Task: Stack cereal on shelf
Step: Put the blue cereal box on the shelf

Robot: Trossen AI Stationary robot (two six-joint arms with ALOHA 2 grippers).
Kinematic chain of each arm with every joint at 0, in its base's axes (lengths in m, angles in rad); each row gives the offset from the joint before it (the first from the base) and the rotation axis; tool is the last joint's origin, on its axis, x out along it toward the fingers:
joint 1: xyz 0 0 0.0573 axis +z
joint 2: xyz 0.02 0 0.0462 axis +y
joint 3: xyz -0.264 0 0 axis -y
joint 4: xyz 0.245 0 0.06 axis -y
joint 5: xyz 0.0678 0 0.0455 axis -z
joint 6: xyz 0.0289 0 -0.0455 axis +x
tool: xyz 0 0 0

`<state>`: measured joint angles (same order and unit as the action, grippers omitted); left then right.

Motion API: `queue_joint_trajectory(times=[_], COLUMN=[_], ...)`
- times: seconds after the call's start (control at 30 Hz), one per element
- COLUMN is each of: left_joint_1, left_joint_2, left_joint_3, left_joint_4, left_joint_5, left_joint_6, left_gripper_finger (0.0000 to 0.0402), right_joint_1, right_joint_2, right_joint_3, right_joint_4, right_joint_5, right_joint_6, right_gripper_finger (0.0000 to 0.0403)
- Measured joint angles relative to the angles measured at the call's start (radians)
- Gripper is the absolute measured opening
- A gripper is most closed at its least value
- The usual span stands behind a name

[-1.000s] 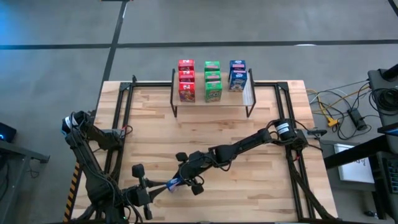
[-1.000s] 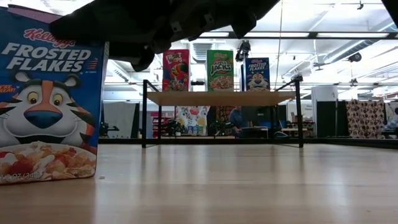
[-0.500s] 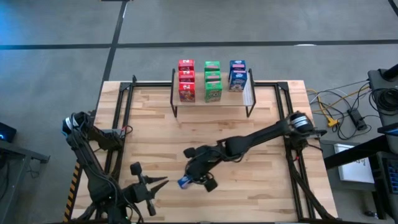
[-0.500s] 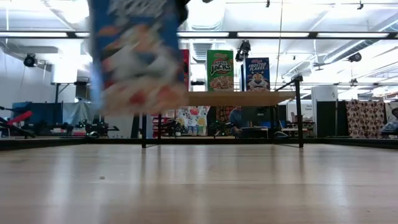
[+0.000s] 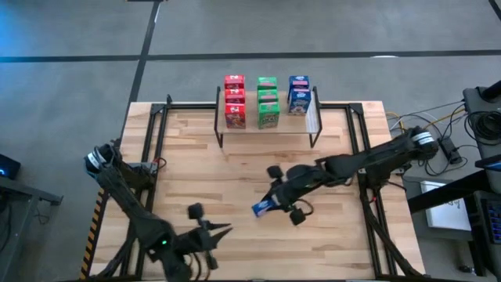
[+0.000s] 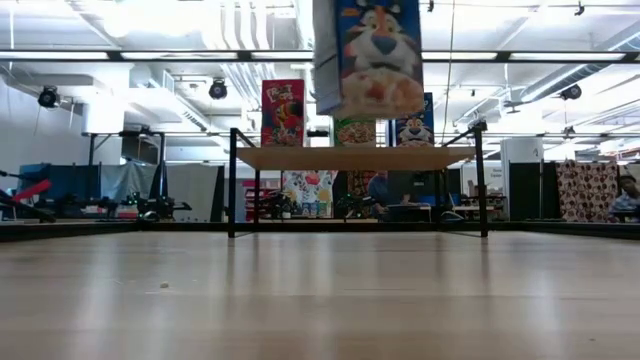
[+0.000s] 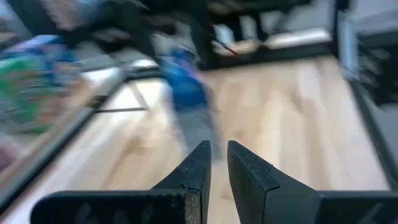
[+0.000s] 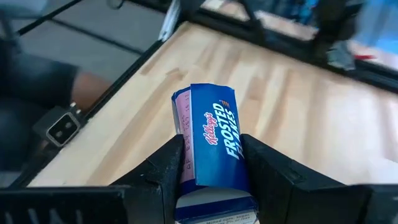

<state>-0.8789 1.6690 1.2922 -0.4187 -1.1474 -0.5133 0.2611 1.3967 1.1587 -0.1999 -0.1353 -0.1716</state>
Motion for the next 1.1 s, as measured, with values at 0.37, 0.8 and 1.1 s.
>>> queue_joint_trajectory(times=[0.37, 0.8, 1.1], left_joint_1=[0.103, 0.165, 0.246], left_joint_2=[0.004, -0.102, -0.237], left_joint_3=[-0.001, -0.054, -0.215], left_joint_4=[0.104, 0.034, 0.167], left_joint_5=[0.282, 0.336, 0.404], left_joint_6=[0.429, 0.569, 0.615], left_gripper_finger=[0.0037, 0.0037, 0.0037], right_joint_1=[-0.005, -0.198, -0.476], right_joint_2=[-0.312, -0.416, -0.430], right_joint_3=[-0.137, -0.024, -0.037], right_joint_4=[-0.026, -0.293, -0.331], right_joint_5=[0.268, 0.364, 0.117], right_joint_6=[0.073, 0.019, -0.103], right_gripper_finger=[0.0140, 0.0139, 0.0139])
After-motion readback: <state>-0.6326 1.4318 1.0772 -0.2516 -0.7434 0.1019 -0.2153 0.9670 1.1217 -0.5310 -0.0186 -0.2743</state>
